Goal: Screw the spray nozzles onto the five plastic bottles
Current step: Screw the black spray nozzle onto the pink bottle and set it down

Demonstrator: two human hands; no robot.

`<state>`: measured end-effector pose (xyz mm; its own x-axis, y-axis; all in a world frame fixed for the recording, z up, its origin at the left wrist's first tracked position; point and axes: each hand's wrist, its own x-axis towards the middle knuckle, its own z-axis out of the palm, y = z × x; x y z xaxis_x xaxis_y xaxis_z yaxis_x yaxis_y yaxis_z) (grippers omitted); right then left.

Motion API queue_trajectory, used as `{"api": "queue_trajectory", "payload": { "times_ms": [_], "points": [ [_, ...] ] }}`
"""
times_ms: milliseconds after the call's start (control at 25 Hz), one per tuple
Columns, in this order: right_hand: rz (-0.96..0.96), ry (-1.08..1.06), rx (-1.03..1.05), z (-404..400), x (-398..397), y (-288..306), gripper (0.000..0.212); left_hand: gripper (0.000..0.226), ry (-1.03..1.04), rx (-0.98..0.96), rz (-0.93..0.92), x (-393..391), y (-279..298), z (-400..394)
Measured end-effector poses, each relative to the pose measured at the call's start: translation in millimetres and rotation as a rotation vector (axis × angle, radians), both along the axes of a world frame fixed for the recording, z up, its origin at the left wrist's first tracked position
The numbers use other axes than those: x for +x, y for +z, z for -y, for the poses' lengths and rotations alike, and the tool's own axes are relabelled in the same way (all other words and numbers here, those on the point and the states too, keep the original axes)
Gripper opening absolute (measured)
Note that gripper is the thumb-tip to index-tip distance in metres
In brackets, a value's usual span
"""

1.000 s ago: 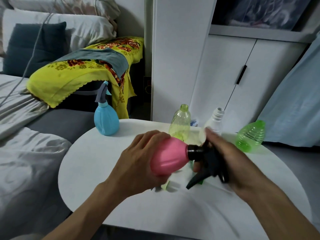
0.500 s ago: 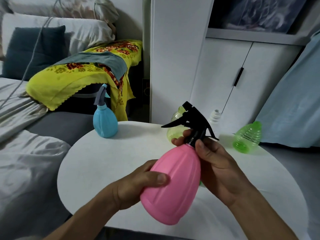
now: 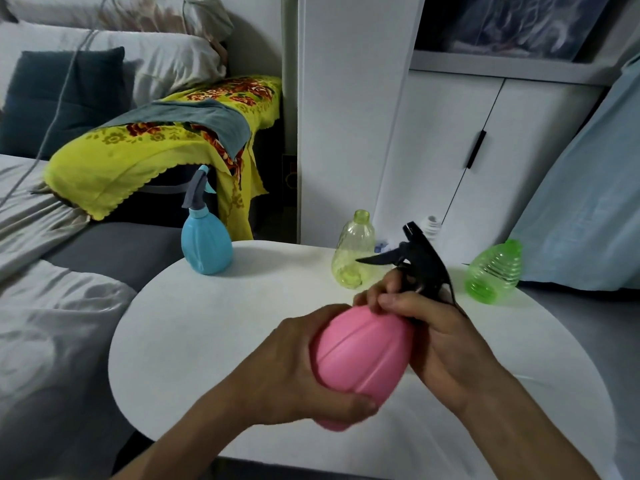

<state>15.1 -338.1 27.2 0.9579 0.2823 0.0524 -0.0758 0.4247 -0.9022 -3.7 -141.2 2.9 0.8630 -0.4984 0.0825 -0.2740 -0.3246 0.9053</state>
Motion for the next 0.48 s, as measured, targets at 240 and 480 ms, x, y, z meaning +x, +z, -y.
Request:
{"api": "queue_trajectory", "payload": {
  "times_ms": [240,480],
  "points": [
    [-0.054,0.069,-0.011,-6,-6,4,0.046,0.067,-0.154,0.019,-0.195,1,12,-2],
    [-0.097,-0.151,-0.044,-11,-3,5,0.036,0.078,0.036,0.035,-0.013,-4,1,6]
  ]
}}
